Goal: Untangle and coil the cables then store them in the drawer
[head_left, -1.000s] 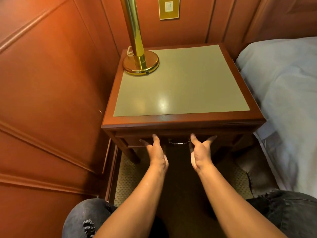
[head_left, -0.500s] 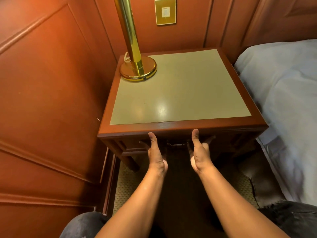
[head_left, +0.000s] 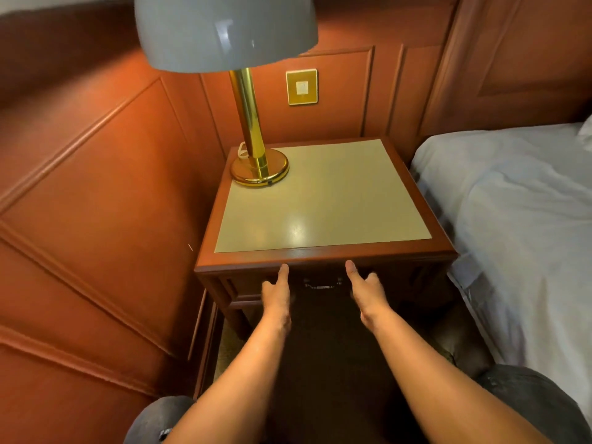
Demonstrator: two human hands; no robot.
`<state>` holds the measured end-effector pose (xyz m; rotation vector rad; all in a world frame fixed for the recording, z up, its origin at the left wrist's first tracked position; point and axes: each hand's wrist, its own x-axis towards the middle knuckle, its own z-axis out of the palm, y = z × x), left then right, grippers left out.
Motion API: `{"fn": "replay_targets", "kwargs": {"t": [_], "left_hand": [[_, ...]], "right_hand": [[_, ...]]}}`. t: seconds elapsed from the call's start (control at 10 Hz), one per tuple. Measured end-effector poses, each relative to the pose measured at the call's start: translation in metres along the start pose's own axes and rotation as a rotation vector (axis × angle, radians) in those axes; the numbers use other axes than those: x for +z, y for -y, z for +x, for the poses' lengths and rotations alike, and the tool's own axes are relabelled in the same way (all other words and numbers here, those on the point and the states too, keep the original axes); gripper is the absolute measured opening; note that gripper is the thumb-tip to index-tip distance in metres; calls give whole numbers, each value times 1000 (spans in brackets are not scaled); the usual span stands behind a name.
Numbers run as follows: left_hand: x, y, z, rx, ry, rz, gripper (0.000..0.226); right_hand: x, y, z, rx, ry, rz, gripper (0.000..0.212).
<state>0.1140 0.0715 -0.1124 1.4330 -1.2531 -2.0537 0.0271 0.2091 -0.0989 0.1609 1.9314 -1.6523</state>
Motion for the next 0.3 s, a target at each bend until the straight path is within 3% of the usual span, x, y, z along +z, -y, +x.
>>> {"fn": "replay_targets", "kwargs": {"t": [0.1, 0.2, 0.3], "left_hand": [[-2, -21, -19, 59, 35, 156, 40], [-6, -37, -38, 188, 55, 343, 26], [-4, -57, -54, 365, 63, 470, 21]], "right_hand": [[-10, 11, -13, -68, 22, -195, 63], [-19, 29, -35, -204, 10, -346, 47], [-23, 54, -54, -331, -24, -387, 48]]}}
